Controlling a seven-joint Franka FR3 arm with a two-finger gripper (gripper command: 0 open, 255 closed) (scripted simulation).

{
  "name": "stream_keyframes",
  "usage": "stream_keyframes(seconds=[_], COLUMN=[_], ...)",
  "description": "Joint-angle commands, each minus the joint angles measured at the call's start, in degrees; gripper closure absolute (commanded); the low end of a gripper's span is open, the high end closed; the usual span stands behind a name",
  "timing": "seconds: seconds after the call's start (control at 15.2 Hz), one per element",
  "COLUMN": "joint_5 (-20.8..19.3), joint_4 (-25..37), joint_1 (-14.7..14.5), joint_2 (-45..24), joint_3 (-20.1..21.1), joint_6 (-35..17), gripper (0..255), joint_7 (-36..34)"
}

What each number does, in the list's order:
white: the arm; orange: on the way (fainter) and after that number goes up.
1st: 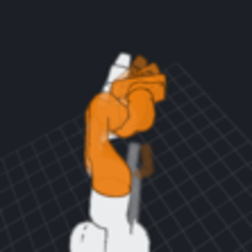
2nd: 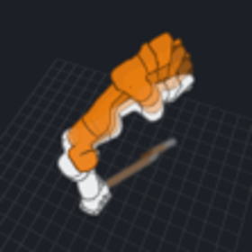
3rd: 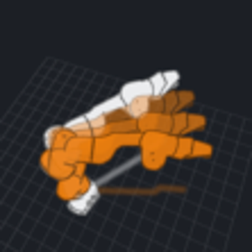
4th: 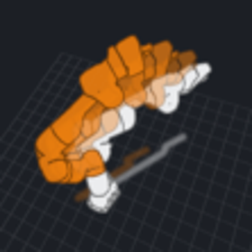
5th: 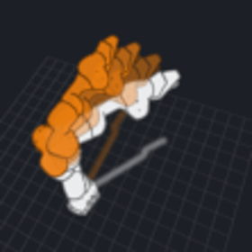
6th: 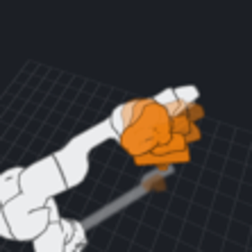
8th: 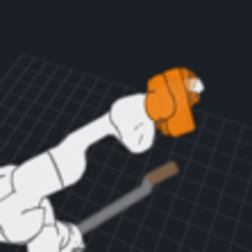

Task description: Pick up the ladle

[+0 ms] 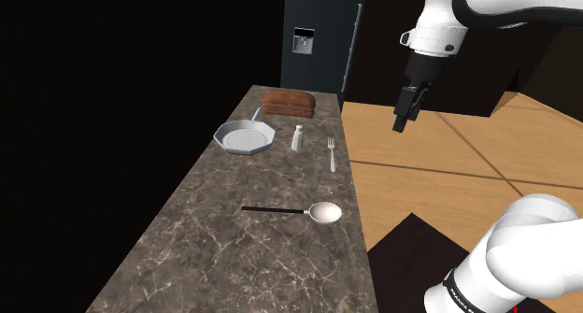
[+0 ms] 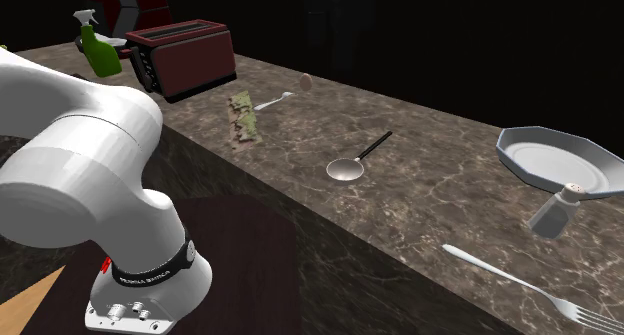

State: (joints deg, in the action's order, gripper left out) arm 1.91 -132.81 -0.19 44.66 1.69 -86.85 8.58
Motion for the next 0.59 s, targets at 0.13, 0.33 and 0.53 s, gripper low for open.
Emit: stream_keyframes(seconds=[0.13,0.33,0.53], joint_5=[0.69,1.75,2.86], joint_4=[-2.24,-5.09,-7.31], joint_1=[-1.07,-2.71,-4.38], joint_2=[-1.45,-4.16,-7.51], joint_3=[0.32,0.88,1.52], joint_6=[-4.01,-10.07,-16.13], gripper=[0,0,0], joint_7=[1.29,3.29,5.35])
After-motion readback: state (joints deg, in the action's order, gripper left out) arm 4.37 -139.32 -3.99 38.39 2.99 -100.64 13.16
